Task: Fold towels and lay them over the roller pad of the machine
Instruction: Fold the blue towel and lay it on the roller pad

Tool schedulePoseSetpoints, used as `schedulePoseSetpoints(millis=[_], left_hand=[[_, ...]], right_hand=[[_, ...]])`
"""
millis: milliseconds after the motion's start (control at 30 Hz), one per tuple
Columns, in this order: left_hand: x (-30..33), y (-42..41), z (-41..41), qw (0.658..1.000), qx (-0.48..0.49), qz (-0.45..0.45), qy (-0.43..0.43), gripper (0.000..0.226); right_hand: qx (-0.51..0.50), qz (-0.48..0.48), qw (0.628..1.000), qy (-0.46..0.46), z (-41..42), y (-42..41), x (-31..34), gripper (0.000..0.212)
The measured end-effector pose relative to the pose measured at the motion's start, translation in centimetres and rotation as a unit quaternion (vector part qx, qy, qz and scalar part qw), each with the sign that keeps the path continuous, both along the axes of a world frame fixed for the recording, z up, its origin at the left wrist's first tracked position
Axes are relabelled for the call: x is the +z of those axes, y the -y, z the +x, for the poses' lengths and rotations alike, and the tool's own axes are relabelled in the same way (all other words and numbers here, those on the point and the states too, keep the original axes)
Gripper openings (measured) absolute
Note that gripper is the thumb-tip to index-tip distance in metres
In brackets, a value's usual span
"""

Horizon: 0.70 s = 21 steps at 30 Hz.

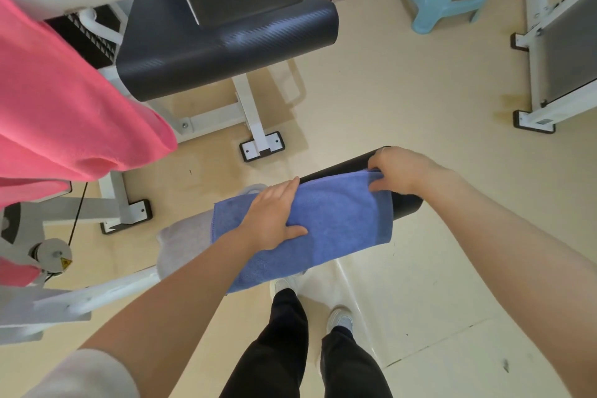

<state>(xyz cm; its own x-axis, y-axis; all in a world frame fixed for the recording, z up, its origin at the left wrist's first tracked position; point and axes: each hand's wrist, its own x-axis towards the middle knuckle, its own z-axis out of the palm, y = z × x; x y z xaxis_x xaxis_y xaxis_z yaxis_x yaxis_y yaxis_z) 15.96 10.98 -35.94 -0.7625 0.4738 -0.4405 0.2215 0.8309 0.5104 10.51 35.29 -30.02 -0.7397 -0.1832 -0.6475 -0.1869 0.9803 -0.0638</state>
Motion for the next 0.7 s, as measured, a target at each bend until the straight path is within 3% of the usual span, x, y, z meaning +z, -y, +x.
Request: schedulePoseSetpoints(millis=[33,100,167,267,433,533,600,700], left_hand=[[-0.1,0.1,-0.2,1.000,0.005,-0.004,0.013,0.095],[-0.3,0.6,-0.8,1.000,0.000,-0.015,0.017,0.087],[0.0,1.4,-2.1,0.999,0.001,-0.041,0.018,0.068],[1.1,2.6,-4.3,0.992,-0.011,-0.099,0.074,0.047],[2.0,4.9,-5.2,0.983,0.025,-0.068,0.168,0.032],[2.8,6.6,-5.3,0.981,0.054,-0.044,0.180,0.036],[3.2,7.8,-5.2,0.978,0.070,-0.026,0.196,0.035],[3.5,9.4,-4.4,0.971,0.085,-0.020,0.223,0.030]], right_hand=[[-0.004,0.003,0.999,-0.043,0.6,0.3,-0.4,0.016],[-0.022,0.026,0.990,-0.137,2.1,0.6,-1.2,0.040],[-0.042,0.031,0.979,-0.196,3.0,0.6,-1.5,0.038],[-0.150,-0.060,0.978,-0.129,3.6,-0.2,-2.4,0.036],[-0.330,-0.207,0.916,-0.099,2.8,-1.2,-3.1,0.005],[-0.434,-0.292,0.852,-0.024,1.5,-1.5,-2.4,0.016],[-0.419,-0.280,0.863,-0.043,1.0,-1.3,-2.7,0.019],[-0.392,-0.235,0.880,-0.130,1.4,0.1,-3.8,0.005]])
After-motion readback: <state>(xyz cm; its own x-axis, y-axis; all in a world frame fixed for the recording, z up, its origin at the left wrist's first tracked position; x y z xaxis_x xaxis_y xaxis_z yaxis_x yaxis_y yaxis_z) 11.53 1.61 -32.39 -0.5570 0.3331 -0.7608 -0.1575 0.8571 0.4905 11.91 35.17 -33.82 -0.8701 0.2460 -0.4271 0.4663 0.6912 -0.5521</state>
